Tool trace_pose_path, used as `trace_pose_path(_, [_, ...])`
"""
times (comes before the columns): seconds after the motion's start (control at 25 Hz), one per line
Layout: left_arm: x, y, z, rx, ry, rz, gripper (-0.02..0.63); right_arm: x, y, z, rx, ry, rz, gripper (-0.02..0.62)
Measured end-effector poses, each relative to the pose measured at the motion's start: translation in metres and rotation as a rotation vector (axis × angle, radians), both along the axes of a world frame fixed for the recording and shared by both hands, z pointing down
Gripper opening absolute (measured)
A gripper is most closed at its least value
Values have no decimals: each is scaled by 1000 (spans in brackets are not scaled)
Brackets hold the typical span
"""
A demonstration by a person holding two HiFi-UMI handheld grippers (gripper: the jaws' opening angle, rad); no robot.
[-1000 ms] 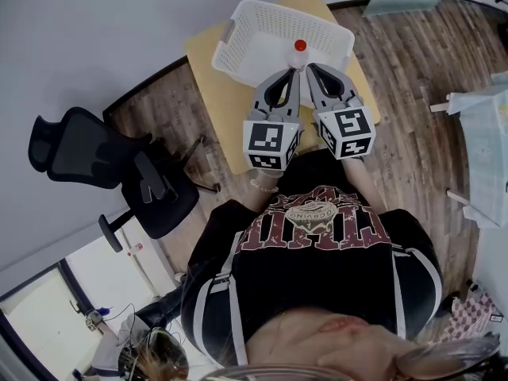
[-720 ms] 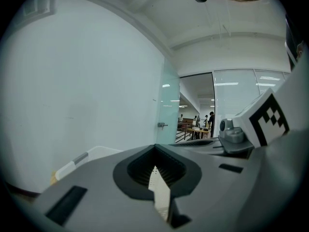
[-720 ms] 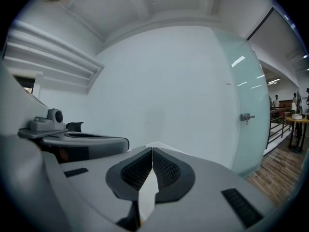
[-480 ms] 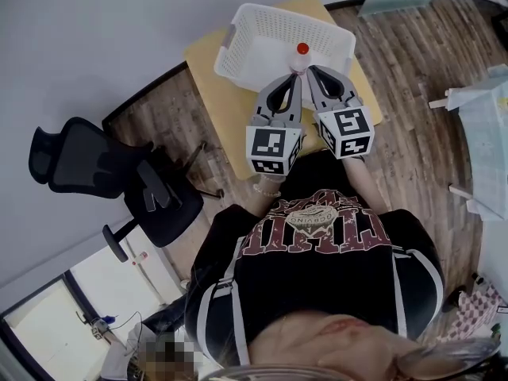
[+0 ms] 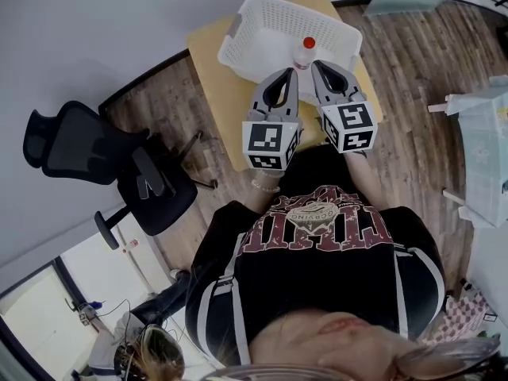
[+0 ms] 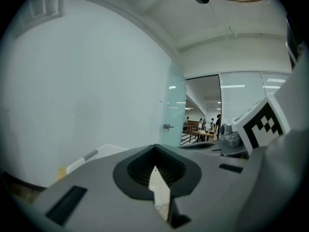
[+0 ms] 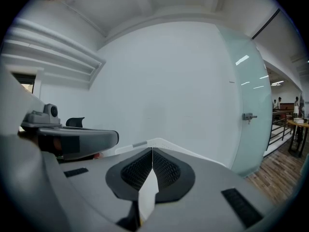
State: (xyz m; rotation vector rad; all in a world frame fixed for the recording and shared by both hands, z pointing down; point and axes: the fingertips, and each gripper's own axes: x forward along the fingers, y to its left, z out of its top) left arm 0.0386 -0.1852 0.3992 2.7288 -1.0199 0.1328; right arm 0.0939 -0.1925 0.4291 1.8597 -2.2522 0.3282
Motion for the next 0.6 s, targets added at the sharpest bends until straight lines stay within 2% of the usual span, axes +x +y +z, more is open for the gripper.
trace_pose_path(0.28, [2,-3,2,-2,-12,-39,46,4,-5,5,-8,-8,-32,18])
trace_pose_path(0.6, [26,-4,5,-21,-29,-58,46,25,-11,14,-40,-15,-61,18])
